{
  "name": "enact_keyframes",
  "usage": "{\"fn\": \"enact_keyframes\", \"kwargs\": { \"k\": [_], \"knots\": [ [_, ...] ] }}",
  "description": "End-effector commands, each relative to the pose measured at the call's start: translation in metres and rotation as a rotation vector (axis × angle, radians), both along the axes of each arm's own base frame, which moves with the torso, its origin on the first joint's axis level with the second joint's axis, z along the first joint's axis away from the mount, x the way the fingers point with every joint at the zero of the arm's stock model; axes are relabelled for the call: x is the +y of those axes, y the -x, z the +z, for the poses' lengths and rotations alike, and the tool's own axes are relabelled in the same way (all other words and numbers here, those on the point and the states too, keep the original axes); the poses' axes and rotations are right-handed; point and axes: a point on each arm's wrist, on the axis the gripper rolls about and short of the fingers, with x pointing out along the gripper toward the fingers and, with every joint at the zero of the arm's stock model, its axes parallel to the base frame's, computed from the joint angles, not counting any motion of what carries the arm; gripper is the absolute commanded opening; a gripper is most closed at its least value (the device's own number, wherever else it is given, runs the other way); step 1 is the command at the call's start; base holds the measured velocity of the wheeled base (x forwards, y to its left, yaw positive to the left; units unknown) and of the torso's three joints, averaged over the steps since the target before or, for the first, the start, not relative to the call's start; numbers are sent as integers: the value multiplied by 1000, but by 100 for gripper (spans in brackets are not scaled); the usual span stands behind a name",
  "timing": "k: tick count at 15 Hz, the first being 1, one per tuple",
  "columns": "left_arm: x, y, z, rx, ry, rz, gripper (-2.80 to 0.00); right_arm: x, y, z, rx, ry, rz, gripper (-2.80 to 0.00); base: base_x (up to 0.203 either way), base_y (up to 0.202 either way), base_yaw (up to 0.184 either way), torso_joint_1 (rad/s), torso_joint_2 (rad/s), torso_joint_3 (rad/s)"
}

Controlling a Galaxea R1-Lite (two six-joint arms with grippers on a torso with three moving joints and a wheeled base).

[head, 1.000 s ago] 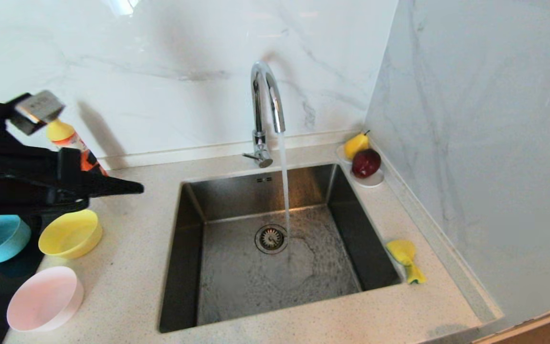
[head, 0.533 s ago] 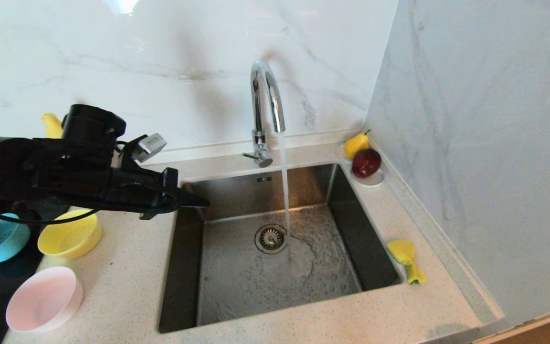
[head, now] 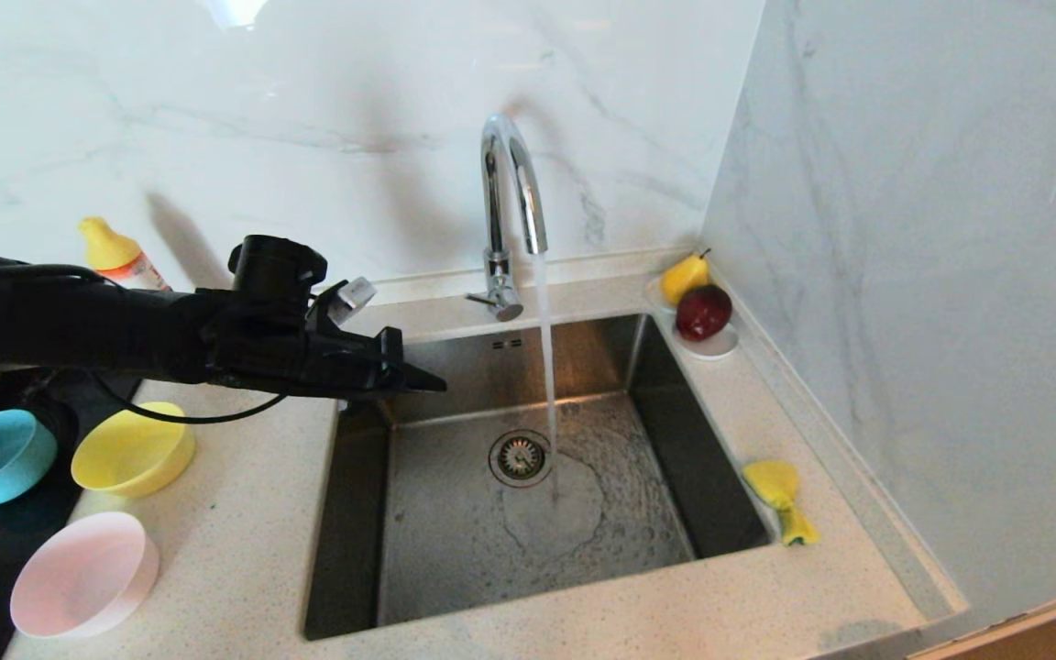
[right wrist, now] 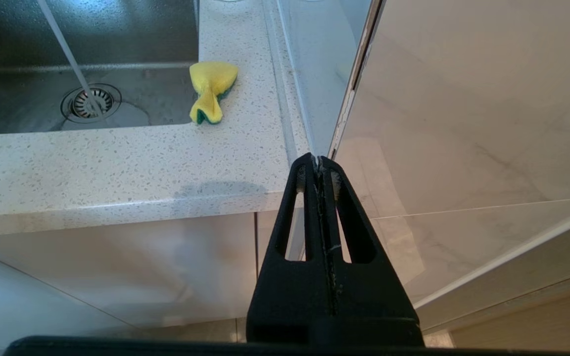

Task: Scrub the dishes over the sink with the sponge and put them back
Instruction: Turn off the faucet

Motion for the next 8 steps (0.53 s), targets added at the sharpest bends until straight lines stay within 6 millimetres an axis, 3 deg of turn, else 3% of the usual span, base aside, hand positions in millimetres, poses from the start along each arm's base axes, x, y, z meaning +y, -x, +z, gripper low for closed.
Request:
{"fn": "enact_keyframes", "kwargs": {
  "k": [1,8],
  "knots": [
    [-3,-15,-7,-5,39,22,-280,0,0,0,1,1,1,-280,0,0,0,0,0,0],
    [-10,-48,-2,-96,166,99,-280,0,0,0,1,1,1,-280,0,0,0,0,0,0]
  ]
}}
